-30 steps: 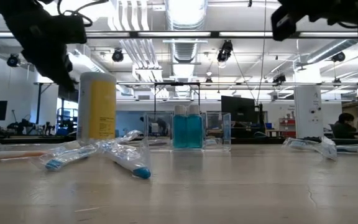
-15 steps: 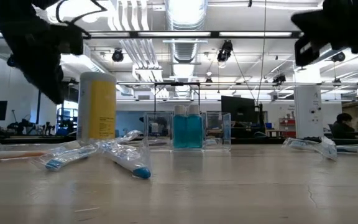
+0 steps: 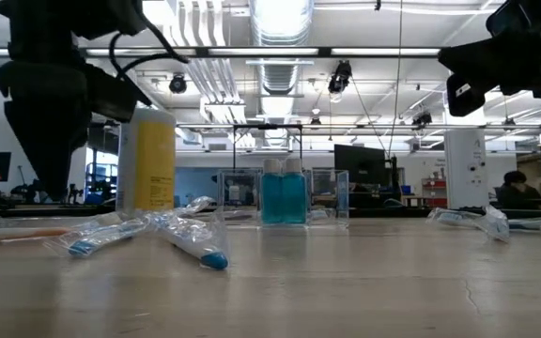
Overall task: Pick & Place toothbrushing station
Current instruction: Put the orange toothbrush into the left section of the transparent organizer
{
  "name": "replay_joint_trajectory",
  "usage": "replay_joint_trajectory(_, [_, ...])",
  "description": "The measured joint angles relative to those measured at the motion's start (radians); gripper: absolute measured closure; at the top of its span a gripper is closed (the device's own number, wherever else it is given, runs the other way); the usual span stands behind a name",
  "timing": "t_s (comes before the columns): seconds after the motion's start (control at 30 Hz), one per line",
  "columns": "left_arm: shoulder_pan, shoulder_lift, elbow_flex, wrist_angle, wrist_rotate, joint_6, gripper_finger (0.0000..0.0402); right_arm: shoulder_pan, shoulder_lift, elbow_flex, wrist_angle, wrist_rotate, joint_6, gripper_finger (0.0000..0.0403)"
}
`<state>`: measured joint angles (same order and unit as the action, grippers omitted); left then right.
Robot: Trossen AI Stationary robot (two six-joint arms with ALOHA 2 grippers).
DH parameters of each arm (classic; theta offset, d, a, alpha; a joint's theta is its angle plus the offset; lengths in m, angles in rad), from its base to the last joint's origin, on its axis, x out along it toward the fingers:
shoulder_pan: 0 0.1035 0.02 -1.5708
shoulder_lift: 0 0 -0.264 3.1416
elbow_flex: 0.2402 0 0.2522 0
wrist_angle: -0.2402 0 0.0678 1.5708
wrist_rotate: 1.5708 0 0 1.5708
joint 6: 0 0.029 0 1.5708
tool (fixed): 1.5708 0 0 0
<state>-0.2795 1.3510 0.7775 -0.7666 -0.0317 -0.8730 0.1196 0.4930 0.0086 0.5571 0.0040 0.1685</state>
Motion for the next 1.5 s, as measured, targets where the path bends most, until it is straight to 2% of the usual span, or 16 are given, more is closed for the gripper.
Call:
replay_joint_trajectory(0.17, [0.004, 0.105, 0.061, -0.019, 0.012, -0.017, 0.0196, 0.000, 0.000, 0.000, 0.000, 0.005, -0.016, 0.0394])
replay_joint_trajectory(0.33, [0.020, 0.198, 0.079, -0.042, 0.000, -0.019, 0.0140, 0.000, 0.000, 0.000, 0.001, 0.073, -0.016, 0.0394])
replay_joint_trajectory(0.43, [0.032, 0.237, 0.078, -0.039, -0.021, -0.008, 0.0126, -0.001, 0.000, 0.000, 0.002, 0.080, -0.030, 0.0394])
replay_joint_trajectory(0.57, [0.050, 0.256, 0.078, -0.031, -0.023, 0.033, 0.0129, 0.000, -0.001, 0.000, 0.006, 0.081, -0.042, 0.0394])
replay_joint_trajectory(0.73, [0.067, 0.259, 0.076, -0.018, 0.004, 0.066, 0.0168, 0.000, -0.001, 0.000, 0.011, 0.084, -0.049, 0.0394])
replay_joint_trajectory(1.03, [0.082, 0.261, 0.074, 0.004, 0.018, 0.116, 0.0353, 0.000, 0.000, 0.000, 0.010, 0.085, -0.049, 0.0394])
replay_joint_trajectory(1.1, [0.082, 0.261, 0.074, 0.001, 0.020, 0.126, 0.0382, 0.000, 0.000, 0.000, 0.008, 0.085, -0.049, 0.0394])
replay_joint_trajectory(1.23, [0.084, 0.252, 0.084, -0.028, 0.005, 0.135, 0.0385, 0.000, 0.000, 0.000, 0.004, 0.085, -0.050, 0.0394])
replay_joint_trajectory(1.33, [0.084, 0.225, 0.104, -0.106, -0.056, 0.138, 0.0391, 0.000, 0.000, 0.000, 0.000, 0.085, -0.057, 0.0394])
replay_joint_trajectory(1.5, [0.084, 0.093, 0.159, -0.168, -0.117, 0.155, 0.0400, 0.000, 0.000, 0.001, -0.001, 0.085, -0.056, 0.0394])
